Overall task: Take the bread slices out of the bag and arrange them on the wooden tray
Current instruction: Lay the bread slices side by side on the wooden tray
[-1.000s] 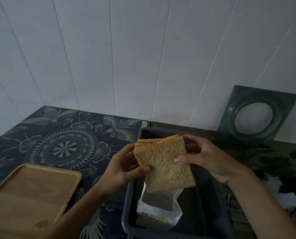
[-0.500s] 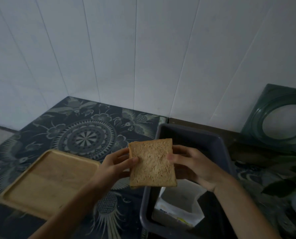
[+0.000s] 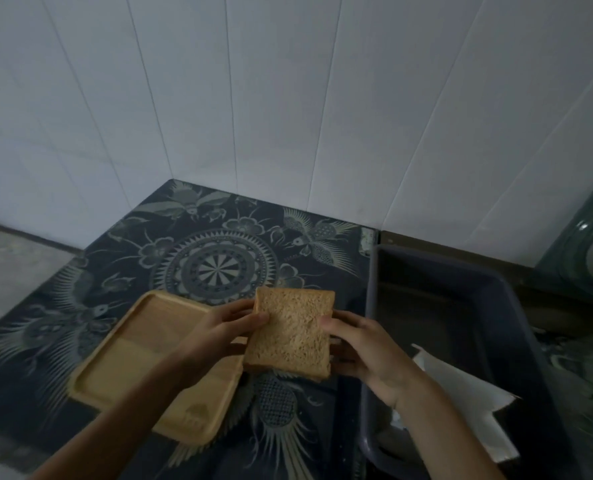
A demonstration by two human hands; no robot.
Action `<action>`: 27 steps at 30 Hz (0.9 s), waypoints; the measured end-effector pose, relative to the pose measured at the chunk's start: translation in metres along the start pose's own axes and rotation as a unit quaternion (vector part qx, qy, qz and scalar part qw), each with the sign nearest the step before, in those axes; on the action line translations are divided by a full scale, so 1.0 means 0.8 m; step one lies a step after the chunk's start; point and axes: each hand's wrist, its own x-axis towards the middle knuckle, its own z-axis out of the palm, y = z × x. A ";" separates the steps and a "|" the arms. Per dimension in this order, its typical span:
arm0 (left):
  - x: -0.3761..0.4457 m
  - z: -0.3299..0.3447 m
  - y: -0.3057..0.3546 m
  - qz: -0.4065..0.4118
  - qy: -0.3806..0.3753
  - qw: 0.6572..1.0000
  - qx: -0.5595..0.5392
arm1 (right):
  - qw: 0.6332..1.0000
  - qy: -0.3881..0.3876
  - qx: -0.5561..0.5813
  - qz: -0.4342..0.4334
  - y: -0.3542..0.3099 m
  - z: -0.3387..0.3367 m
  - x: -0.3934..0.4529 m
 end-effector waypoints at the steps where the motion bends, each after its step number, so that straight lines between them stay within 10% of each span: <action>1: -0.001 -0.015 -0.004 -0.007 0.006 1.000 0.007 | 1.000 0.007 0.005 0.009 0.010 0.014 0.009; 27: -0.004 -0.232 -0.181 -0.121 0.021 0.980 0.158 | 0.962 0.212 0.042 0.169 0.240 0.225 0.138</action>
